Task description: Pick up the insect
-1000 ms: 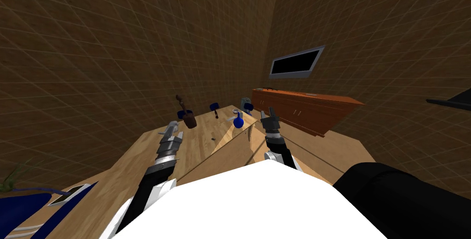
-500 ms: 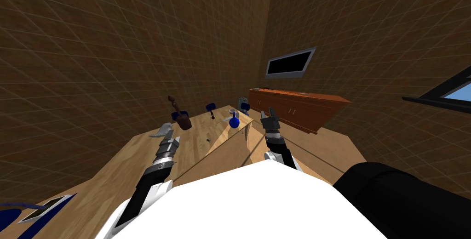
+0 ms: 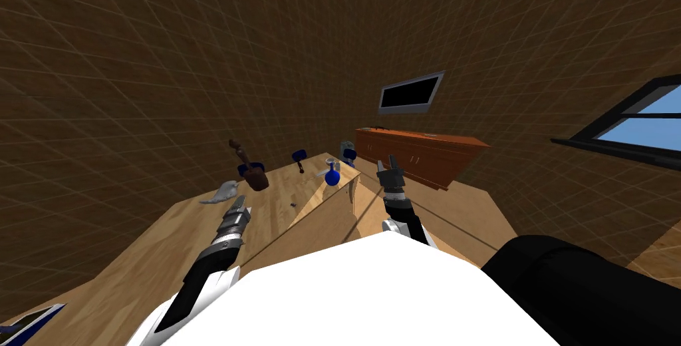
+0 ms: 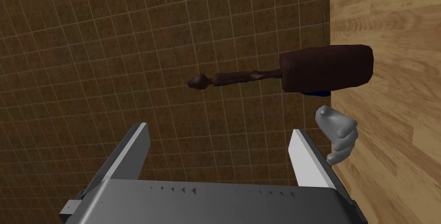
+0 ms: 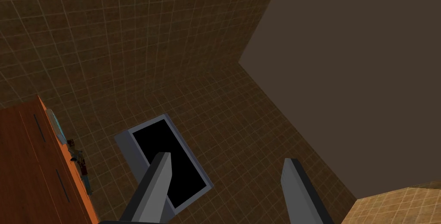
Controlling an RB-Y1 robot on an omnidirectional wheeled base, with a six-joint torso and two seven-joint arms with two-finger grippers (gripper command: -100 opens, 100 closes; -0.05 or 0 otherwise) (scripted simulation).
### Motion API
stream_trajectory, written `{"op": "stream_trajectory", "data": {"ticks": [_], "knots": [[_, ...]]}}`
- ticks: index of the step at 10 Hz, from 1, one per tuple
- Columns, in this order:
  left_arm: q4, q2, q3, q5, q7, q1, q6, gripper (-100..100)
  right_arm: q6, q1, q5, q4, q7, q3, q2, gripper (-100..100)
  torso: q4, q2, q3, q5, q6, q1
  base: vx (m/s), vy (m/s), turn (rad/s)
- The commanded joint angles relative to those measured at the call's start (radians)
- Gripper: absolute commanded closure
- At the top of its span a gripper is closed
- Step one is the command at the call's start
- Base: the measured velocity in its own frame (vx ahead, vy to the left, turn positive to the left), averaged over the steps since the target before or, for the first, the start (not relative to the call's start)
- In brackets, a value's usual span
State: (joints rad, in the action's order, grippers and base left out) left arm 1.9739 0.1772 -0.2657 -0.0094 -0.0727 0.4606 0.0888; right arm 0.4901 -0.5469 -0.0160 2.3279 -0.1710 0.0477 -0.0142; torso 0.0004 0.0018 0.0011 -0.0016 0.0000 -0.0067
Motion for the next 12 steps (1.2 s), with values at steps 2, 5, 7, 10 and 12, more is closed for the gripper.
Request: {"op": "stream_trajectory", "data": {"ticks": [2, 5, 7, 10, 12], "knots": [[-0.036, 0.004, -0.039, -0.005, 0.013, -0.01, -0.072, -100, 0.0, 0.0, 0.0, 0.0, 0.0, 0.0, 0.0, 0, 0.0, -0.001, 0.0, 0.0, 0.0, 0.001, -0.008, -0.087, -0.082], [-0.057, 0.004, -0.064, -0.008, 0.021, -0.014, -0.136, -100, 0.0, 0.0, 0.0, 0.0, 0.0, 0.0, 0.0, 0, 0.0, -0.001, 0.0, 0.0, 0.0, 0.001, -0.003, -0.083, -0.076], [-0.078, 0.004, -0.087, -0.011, 0.028, -0.018, -0.182, -100, 0.0, 0.0, 0.0, 0.0, 0.0, 0.0, 0.0, 0, 0.0, -0.001, 0.0, 0.0, 0.0, 0.001, 0.0, -0.082, -0.066], [-0.12, 0.004, -0.13, -0.014, 0.041, -0.026, -0.261, -100, 0.0, 0.0, 0.0, 0.0, 0.0, 0.0, 0.0, 0, 0.0, -0.001, -0.001, 0.0, 0.0, 0.003, 0.013, -0.081, -0.085], [-0.141, 0.004, -0.148, -0.015, 0.046, -0.03, -0.306, -100, 0.0, 0.0, 0.0, 0.0, 0.0, 0.0, 0.0, 0, 0.0, -0.001, -0.001, 0.0, 0.0, 0.003, 0.014, -0.063, -0.065]]}}
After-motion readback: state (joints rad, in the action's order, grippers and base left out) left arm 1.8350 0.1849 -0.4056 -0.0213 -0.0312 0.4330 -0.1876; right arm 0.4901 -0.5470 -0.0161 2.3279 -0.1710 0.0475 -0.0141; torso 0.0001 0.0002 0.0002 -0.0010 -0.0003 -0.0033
